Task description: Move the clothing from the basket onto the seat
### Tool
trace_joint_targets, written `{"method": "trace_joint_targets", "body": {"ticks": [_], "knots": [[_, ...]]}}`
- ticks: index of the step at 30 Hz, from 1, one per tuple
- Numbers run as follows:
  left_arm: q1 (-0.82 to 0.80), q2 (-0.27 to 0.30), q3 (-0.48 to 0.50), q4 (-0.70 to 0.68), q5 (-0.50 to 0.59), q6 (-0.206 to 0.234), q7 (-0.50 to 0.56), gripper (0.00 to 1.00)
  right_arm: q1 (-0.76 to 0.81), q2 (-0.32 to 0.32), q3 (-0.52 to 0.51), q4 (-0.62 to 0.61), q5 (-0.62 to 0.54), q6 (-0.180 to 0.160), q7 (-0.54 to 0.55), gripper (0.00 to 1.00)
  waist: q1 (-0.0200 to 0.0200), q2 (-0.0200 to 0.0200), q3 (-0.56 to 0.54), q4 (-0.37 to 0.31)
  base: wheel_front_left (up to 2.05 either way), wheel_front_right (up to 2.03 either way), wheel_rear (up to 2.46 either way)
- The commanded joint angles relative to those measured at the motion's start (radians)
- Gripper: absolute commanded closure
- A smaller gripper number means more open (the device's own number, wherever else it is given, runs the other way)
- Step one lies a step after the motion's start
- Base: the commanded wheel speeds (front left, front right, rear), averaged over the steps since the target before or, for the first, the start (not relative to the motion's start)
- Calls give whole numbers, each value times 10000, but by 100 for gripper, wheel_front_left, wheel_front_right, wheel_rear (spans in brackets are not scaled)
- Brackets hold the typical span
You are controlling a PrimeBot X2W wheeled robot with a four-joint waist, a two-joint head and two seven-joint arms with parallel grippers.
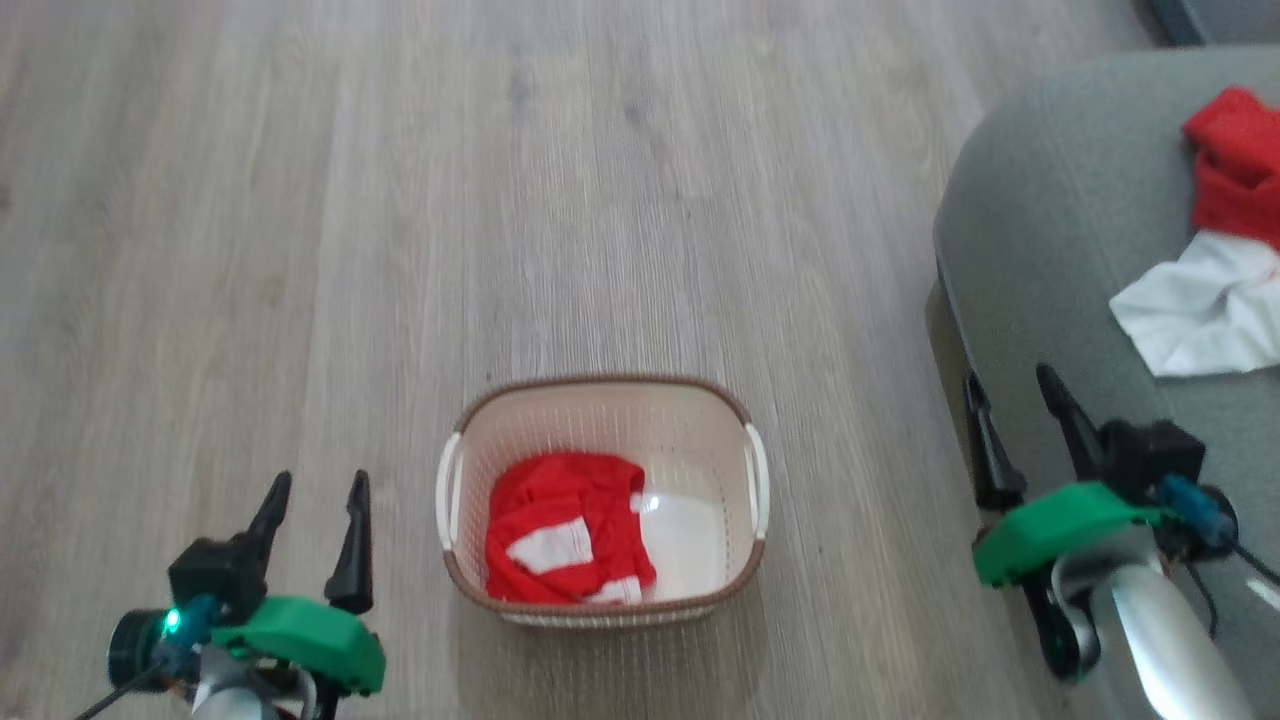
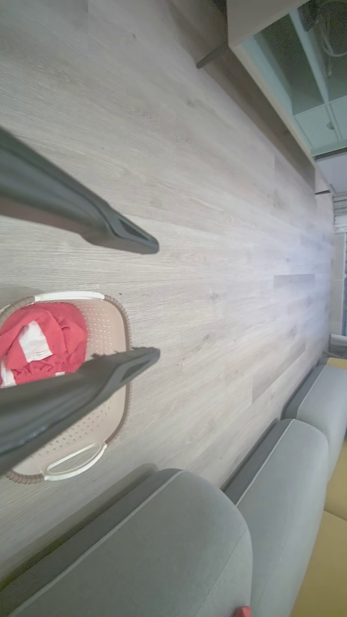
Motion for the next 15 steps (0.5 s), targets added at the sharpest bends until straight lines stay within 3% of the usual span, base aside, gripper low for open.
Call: {"method": "trace_joint_targets", "body": {"ticks": [1, 15], "knots": [[-549, 45, 219, -252, 31, -22, -53, 0, -608, 28, 247, -386, -116, -2, -66, 0, 1, 0, 378, -47, 0, 0, 0], [-3197, 224, -1284, 732, -469, -49, -53, 0, -3065, 339, 451, -1471, -576, -2, -66, 0, 1, 0, 4431, -449, 0, 0, 0]]}}
